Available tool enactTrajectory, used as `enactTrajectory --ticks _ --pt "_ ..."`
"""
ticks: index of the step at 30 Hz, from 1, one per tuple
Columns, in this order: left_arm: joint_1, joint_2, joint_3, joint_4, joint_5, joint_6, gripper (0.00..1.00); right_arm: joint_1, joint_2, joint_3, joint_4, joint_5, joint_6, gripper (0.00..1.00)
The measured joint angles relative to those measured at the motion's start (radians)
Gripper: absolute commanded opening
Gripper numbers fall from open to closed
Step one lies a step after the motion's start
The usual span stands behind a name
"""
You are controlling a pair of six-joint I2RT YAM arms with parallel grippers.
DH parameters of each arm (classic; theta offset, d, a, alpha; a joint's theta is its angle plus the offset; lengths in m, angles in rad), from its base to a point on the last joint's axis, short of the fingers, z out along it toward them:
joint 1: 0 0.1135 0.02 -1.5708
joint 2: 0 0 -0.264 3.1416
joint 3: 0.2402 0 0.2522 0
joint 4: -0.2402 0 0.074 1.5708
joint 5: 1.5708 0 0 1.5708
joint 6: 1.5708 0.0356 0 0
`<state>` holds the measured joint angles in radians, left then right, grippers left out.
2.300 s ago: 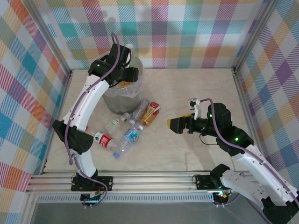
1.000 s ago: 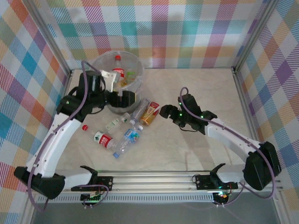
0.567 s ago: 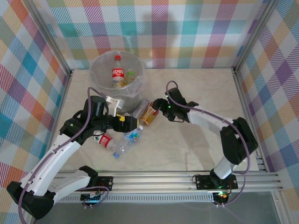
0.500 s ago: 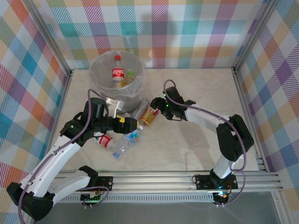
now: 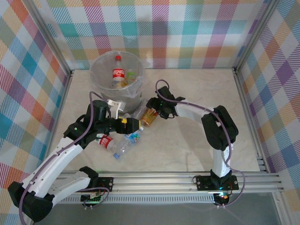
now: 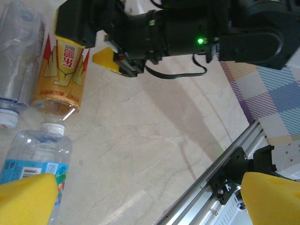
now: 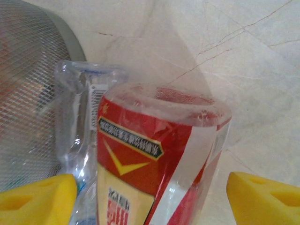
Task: Put the plastic bottles in the bin
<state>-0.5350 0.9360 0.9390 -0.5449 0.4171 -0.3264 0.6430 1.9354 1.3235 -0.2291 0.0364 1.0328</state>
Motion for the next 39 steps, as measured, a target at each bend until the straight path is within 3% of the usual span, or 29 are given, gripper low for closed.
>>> enactTrajectory --ticks 14,23,39 --pt "-0.021 0.01 0.0 0.003 -0.018 -0.003 1.0 0.001 0.089 0.075 -0.008 0.032 -0.001 0.78" --pt "-0.028 0.013 0.0 0.002 -0.018 -0.003 1.0 0.001 0.083 0.07 -0.002 0.042 -0.016 0.65" --pt "-0.069 0.155 -0.06 0.067 -0.051 -0.008 1.0 -0.009 -0.202 -0.1 -0.021 0.045 -0.136 0.61"
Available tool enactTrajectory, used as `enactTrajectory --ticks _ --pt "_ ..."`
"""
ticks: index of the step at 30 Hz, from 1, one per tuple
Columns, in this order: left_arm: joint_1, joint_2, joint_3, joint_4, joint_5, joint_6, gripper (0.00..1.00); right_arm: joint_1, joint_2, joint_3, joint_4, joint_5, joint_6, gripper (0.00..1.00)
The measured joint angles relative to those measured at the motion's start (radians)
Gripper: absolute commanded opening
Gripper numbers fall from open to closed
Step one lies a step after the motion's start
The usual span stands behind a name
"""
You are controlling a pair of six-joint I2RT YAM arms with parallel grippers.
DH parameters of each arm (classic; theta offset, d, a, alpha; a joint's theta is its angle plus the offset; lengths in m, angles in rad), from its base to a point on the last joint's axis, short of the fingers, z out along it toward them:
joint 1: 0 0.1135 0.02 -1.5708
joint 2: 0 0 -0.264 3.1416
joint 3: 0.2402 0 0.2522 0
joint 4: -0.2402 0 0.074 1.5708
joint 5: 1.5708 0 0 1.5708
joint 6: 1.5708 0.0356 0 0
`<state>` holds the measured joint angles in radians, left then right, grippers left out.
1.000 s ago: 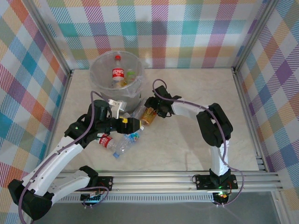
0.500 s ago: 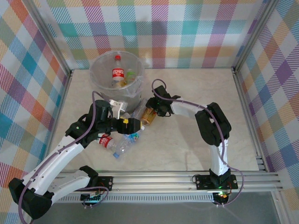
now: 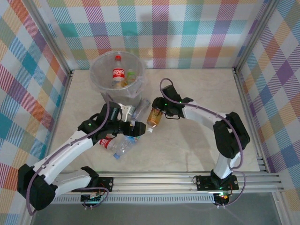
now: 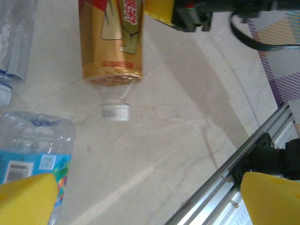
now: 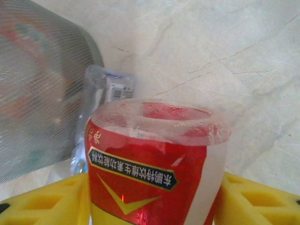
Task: Put the plastic bottles in the bin
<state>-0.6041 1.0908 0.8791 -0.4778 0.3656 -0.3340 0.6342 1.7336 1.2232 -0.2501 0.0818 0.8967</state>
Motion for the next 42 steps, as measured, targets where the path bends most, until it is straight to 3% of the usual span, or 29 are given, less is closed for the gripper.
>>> enactTrajectory --ticks 13,24,35,42 --pt "-0.055 0.255 0.012 0.217 0.023 -0.014 1.0 0.0 -0.212 -0.12 -0.005 -0.08 -0.018 0.6" --pt "-0.061 0.382 0.061 0.403 0.13 -0.048 1.0 0.0 -0.329 -0.185 -0.004 -0.12 -0.011 0.6" --pt "-0.085 0.414 0.074 0.428 0.195 -0.08 0.65 0.0 -0.357 -0.191 -0.002 -0.121 -0.011 0.6" --pt "-0.088 0.405 0.074 0.421 0.198 -0.085 0.6 0.0 -0.364 -0.2 -0.001 -0.123 -0.006 0.74"
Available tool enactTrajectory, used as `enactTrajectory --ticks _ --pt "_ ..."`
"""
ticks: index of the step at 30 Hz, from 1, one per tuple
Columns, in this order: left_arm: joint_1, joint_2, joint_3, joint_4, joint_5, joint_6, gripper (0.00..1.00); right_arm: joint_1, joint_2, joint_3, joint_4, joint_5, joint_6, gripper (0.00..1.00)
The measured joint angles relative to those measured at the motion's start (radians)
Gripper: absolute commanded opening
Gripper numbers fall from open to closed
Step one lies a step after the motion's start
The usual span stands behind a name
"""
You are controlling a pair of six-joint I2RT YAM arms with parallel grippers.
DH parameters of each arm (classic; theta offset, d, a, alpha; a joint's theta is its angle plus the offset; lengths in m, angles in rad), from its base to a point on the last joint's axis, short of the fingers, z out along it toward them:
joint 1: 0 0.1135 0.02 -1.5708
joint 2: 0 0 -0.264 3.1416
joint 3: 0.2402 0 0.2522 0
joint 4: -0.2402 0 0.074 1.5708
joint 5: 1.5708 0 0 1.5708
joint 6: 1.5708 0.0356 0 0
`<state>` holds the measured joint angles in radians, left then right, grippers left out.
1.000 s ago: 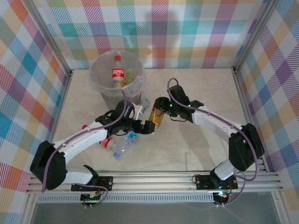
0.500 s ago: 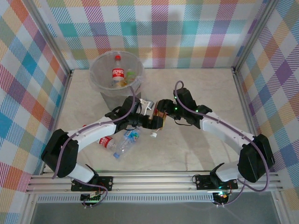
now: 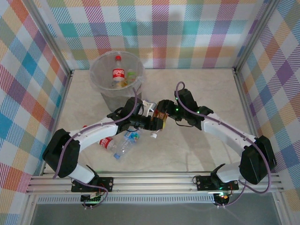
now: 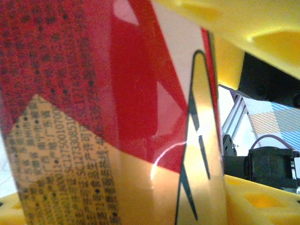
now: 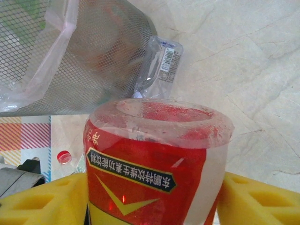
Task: Put the plastic bottles in the bin
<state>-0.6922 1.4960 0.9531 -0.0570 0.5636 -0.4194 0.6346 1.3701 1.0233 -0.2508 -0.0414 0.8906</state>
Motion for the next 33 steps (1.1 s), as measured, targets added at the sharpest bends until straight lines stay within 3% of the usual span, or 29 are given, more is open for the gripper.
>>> enactTrajectory --ticks 7,14,18,23,33 --pt "0.002 -0.093 0.0 -0.043 -0.015 0.001 0.6 0.0 -0.116 -0.029 -0.005 -0.067 -0.042 0.87" --pt "0.038 -0.203 0.0 -0.114 -0.033 0.012 0.61 0.0 -0.303 -0.09 -0.008 -0.21 -0.149 1.0" --pt "0.082 -0.251 0.034 -0.226 -0.053 0.033 0.6 0.0 -0.407 -0.095 -0.034 -0.29 -0.23 1.0" --pt "0.135 -0.285 0.152 -0.372 -0.083 0.081 0.61 0.0 -0.503 -0.094 -0.068 -0.37 -0.325 1.0" --pt "0.257 -0.229 0.538 -0.629 -0.156 0.18 0.61 0.0 -0.518 -0.081 -0.1 -0.398 -0.388 1.0"
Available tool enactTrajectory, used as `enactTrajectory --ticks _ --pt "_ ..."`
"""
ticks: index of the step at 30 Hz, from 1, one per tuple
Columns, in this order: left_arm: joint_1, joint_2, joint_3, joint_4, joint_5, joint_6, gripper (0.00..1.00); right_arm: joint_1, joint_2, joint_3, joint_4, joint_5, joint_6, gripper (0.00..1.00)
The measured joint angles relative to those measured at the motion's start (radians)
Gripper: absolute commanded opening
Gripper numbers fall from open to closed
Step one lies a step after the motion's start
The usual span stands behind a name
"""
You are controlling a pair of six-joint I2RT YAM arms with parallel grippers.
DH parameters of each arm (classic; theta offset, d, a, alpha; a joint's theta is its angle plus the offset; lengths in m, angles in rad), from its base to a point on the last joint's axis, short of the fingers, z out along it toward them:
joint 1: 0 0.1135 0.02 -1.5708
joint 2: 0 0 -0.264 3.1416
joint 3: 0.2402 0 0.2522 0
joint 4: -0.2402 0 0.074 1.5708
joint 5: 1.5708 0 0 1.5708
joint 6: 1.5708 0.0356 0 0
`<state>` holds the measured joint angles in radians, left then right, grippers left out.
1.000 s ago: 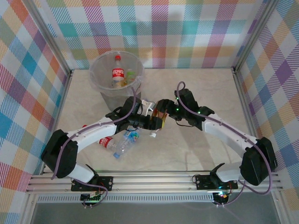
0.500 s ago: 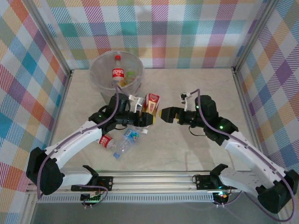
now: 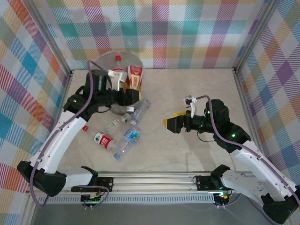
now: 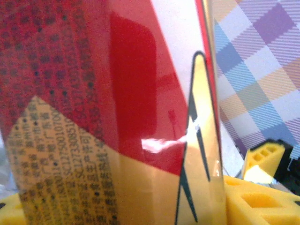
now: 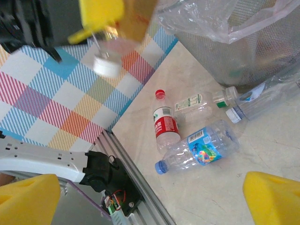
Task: Put the plastic bottles in the bin
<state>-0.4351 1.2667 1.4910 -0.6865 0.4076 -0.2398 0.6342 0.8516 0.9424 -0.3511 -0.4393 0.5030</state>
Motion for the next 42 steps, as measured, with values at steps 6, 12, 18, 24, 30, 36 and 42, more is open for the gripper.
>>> enactTrajectory --ticks 6,12,18,24,30,36,42 --pt "0.095 0.131 0.22 -0.116 -0.105 0.051 0.61 0.0 0.0 0.0 -0.015 0.008 -0.003 1.0" --pt "0.169 0.278 0.35 -0.183 -0.212 0.103 0.61 0.0 -0.019 0.0 -0.02 0.02 -0.003 1.0" --pt "0.22 0.404 0.425 -0.204 -0.291 0.13 0.61 0.0 -0.058 -0.009 -0.021 0.039 0.001 1.0" --pt "0.269 0.498 0.491 -0.211 -0.328 0.136 0.62 0.0 -0.078 -0.047 -0.037 0.055 0.006 1.0" --pt "0.275 0.52 0.49 -0.229 -0.35 0.159 0.63 0.0 -0.093 -0.047 -0.049 0.07 0.008 1.0" --pt "0.275 0.521 0.49 -0.229 -0.369 0.177 0.69 0.0 -0.096 -0.047 -0.051 0.08 0.009 1.0" --pt "0.276 0.519 0.483 -0.229 -0.38 0.18 0.8 0.0 -0.095 -0.047 -0.051 0.084 0.009 1.0"
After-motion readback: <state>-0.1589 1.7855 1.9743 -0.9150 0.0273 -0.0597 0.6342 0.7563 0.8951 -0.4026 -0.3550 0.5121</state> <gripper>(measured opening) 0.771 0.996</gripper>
